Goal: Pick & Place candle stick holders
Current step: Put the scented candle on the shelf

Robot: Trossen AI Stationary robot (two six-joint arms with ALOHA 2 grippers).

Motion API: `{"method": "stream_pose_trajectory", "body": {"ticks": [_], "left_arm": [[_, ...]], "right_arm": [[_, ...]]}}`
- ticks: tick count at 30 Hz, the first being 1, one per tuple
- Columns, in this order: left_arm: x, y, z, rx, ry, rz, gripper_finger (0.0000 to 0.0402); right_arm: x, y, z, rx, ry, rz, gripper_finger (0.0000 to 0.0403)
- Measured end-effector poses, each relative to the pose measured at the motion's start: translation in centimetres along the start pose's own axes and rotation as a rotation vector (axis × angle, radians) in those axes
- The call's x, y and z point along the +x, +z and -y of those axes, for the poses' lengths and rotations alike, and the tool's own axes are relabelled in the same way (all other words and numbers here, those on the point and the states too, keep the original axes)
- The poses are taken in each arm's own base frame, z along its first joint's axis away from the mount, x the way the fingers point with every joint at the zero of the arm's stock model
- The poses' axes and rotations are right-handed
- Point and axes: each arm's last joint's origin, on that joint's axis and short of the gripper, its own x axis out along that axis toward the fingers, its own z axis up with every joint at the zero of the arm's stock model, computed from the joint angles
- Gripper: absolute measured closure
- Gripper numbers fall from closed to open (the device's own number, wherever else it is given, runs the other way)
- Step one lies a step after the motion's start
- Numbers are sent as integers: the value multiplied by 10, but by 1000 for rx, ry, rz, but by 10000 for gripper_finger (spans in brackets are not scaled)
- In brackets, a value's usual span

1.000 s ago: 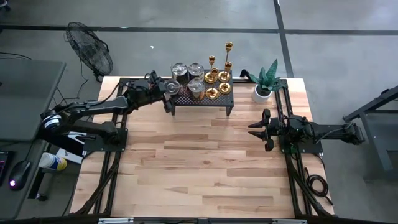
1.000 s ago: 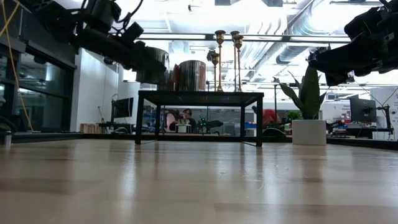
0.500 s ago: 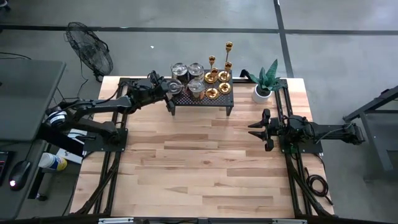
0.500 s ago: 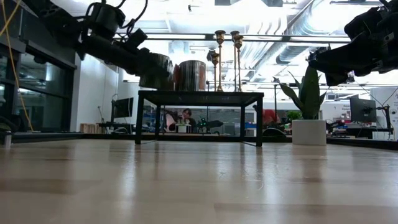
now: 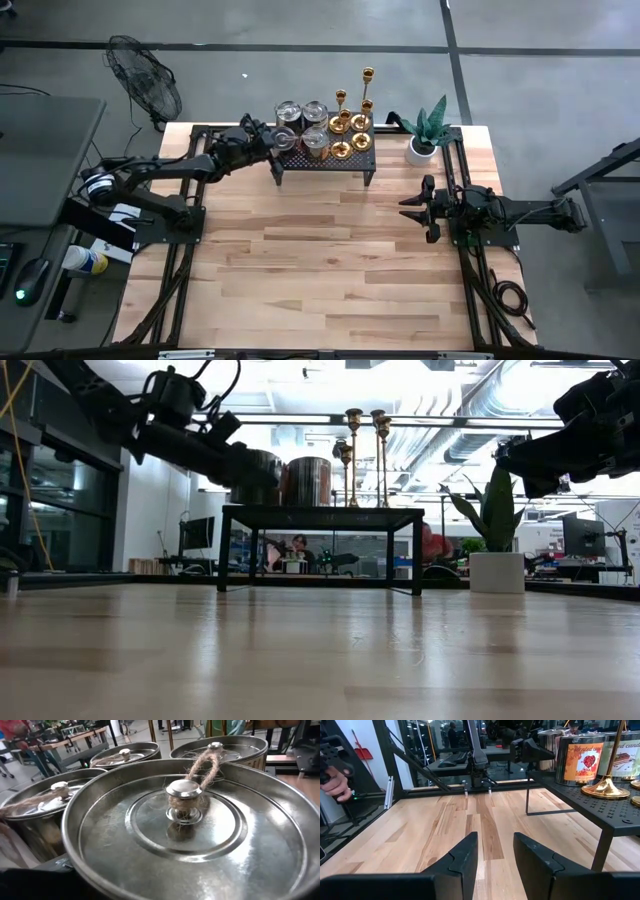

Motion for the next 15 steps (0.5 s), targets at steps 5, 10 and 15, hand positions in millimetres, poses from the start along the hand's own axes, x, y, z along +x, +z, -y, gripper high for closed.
{"method": "stream_pose_trajectory", "body": {"ticks": [5, 10, 15], "left_arm": [[2, -3, 1, -1, -7, -11, 49], [2, -2, 1, -1, -25, 2, 49], [2, 0, 2, 0, -70, 26, 49]], "right_arm": [[0, 0, 0, 0, 0, 0, 285], [0, 0, 0, 0, 0, 0, 285], [0, 0, 0, 0, 0, 0, 285]]}}
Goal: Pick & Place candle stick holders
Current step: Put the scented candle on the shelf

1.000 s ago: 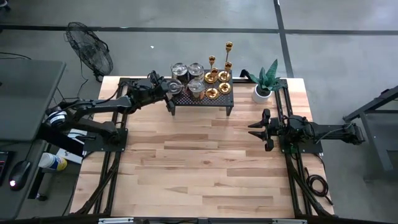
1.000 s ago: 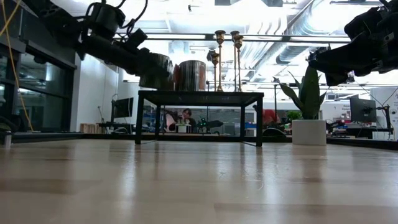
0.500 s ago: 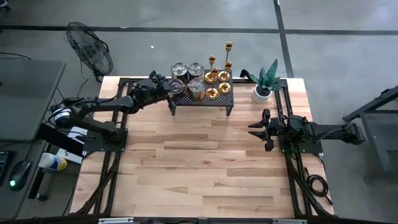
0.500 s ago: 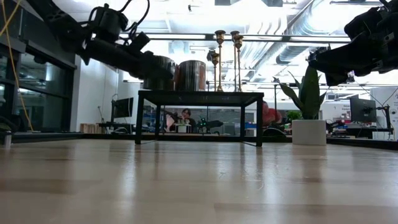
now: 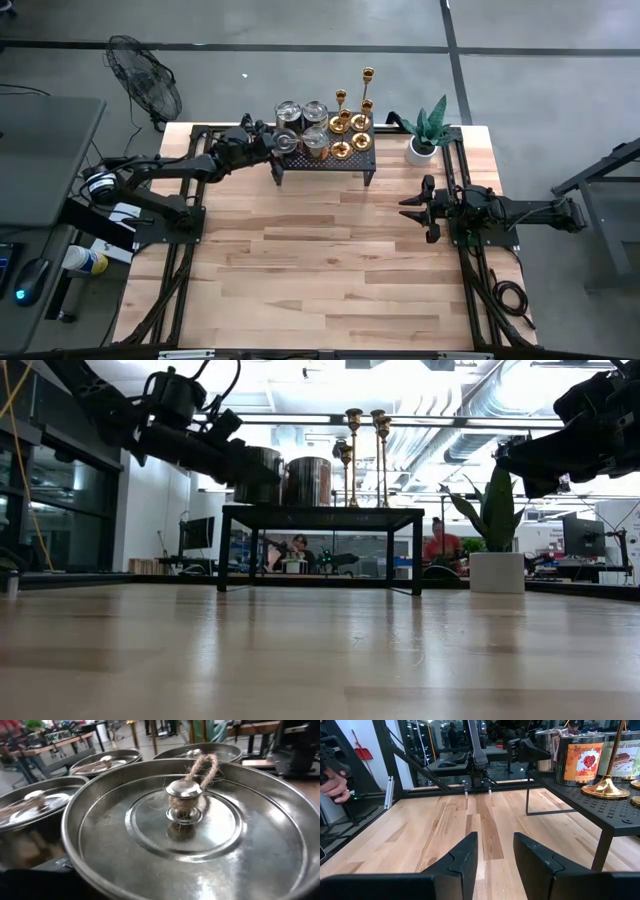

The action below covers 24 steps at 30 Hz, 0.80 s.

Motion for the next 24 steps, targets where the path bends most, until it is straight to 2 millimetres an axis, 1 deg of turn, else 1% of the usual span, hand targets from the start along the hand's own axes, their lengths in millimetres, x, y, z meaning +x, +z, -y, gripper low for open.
{"method": "stream_pose_trajectory", "body": {"ticks": [9, 16, 24], "left_arm": [[6, -6, 1, -29, -2, -7, 49], [10, -10, 0, -100, 12, -5, 49], [12, -11, 0, -102, 22, -1, 49]], "right_arm": [[0, 0, 0, 0, 0, 0, 285], [0, 0, 0, 0, 0, 0, 285], [0, 0, 0, 0, 1, 0, 285]]}}
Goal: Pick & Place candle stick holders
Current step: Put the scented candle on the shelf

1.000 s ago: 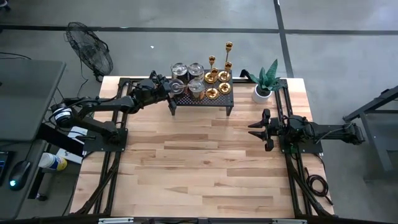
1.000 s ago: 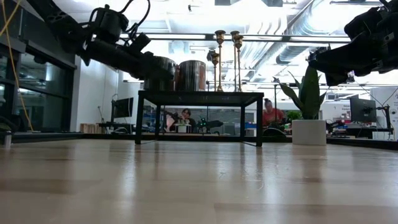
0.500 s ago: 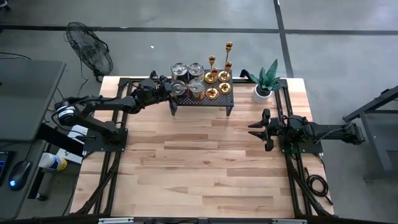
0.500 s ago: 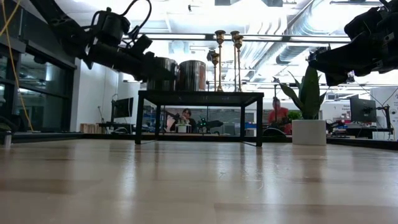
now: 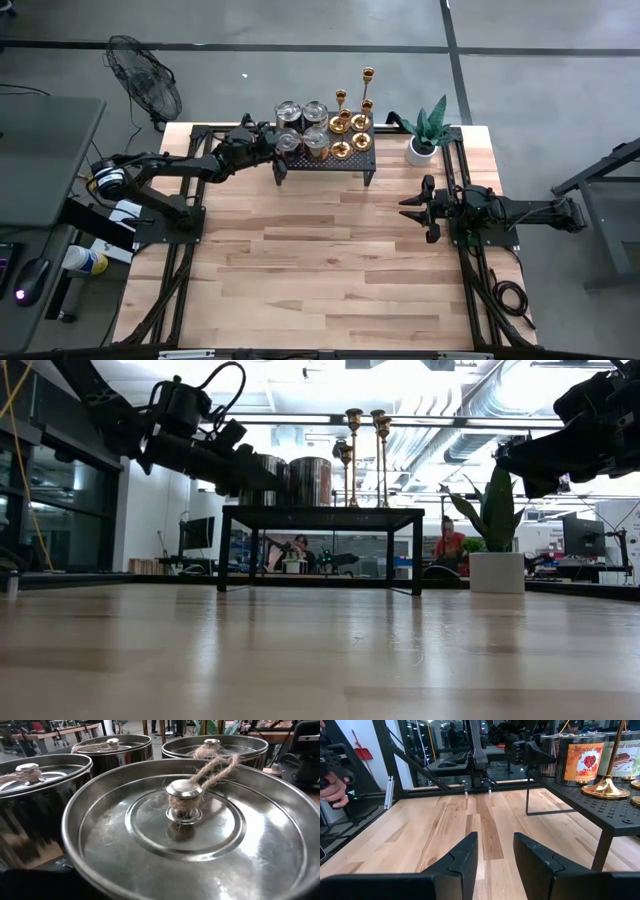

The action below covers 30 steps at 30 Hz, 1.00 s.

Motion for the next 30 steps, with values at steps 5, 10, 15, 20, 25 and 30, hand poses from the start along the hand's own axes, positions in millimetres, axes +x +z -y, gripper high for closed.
{"method": "stream_pose_trajectory", "body": {"ticks": [5, 10, 15, 20, 25, 30], "left_arm": [[0, 0, -1, -7, 28, -4, 49], [0, -1, -1, -23, 29, -6, 49], [0, 0, 0, -23, 12, -4, 49], [0, 0, 1, -22, -13, 6, 49], [0, 4, 0, -18, 2, 50, 49], [0, 5, 0, -18, -7, 52, 49]], "right_arm": [[0, 0, 0, 0, 0, 0, 285], [0, 0, 0, 0, 0, 0, 285], [0, 0, 0, 0, 0, 0, 285], [0, 0, 0, 0, 0, 0, 285], [0, 0, 0, 0, 0, 1, 285], [0, 0, 0, 0, 0, 0, 285]]}}
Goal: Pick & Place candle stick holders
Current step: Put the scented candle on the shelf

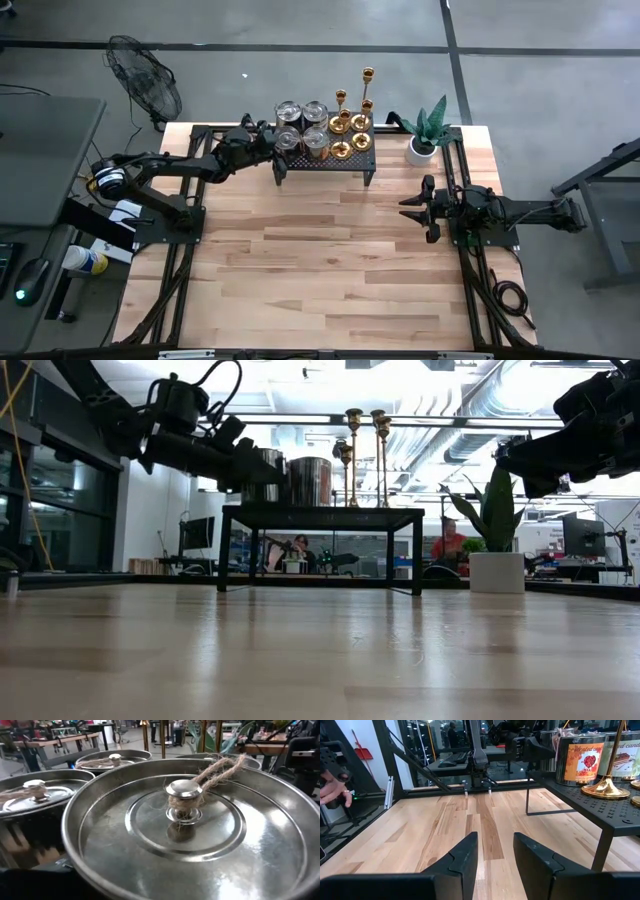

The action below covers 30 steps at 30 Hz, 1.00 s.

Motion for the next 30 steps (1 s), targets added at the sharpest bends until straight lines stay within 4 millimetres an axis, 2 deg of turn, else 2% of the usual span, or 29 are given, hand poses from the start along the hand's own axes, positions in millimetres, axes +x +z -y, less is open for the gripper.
{"method": "stream_pose_trajectory", "body": {"ticks": [17, 30], "left_arm": [[0, -3, 0, -31, 24, -29, 48], [0, -4, 0, -42, 21, -45, 11]], "right_arm": [[0, 0, 0, 0, 0, 0, 285], [0, 0, 0, 0, 0, 0, 285]]}}
